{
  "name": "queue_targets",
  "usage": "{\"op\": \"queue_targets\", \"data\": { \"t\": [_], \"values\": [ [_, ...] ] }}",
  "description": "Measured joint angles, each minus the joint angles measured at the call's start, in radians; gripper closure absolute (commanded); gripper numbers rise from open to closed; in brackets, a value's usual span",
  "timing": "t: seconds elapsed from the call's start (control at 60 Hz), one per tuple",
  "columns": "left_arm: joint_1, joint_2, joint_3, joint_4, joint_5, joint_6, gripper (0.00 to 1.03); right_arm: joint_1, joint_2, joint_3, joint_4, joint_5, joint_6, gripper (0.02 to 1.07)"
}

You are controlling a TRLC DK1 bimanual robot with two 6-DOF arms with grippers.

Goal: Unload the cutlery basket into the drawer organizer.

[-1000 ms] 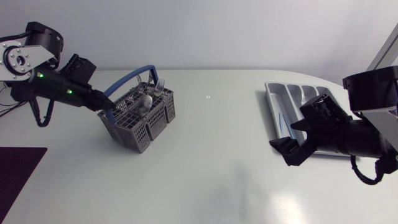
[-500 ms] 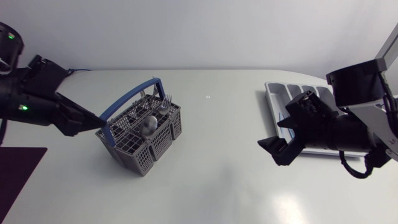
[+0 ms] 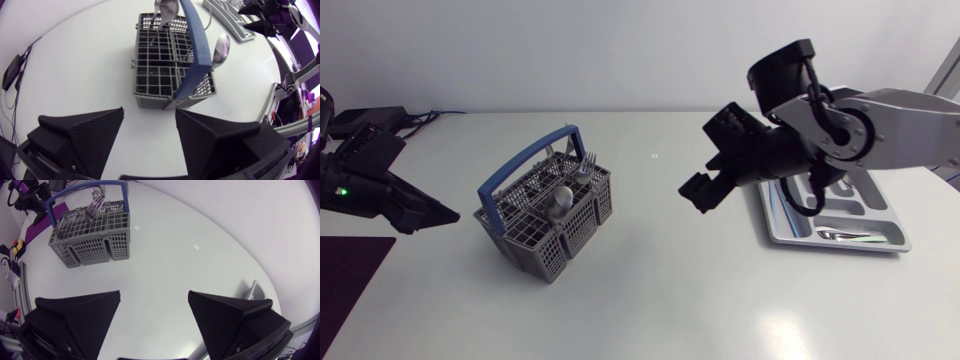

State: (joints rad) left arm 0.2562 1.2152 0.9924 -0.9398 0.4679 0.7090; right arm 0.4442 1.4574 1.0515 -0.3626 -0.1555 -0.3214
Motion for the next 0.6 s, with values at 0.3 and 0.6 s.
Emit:
{"op": "queue_targets", "data": {
  "t": [0.3, 0.6],
  "values": [
    [-0.083, -0.090, -0.034, -0.058, 0.026, 0.072, 0.15, 0.013, 0.261, 0.273, 0.030, -0.150, 0.031, 0.10],
    [-0.128, -0.101, -0.093, -0.065, 0.029, 0.108, 0.15, 0.035, 0.478, 0.566, 0.006, -0.309, -0.024, 0.10]
  ]
}}
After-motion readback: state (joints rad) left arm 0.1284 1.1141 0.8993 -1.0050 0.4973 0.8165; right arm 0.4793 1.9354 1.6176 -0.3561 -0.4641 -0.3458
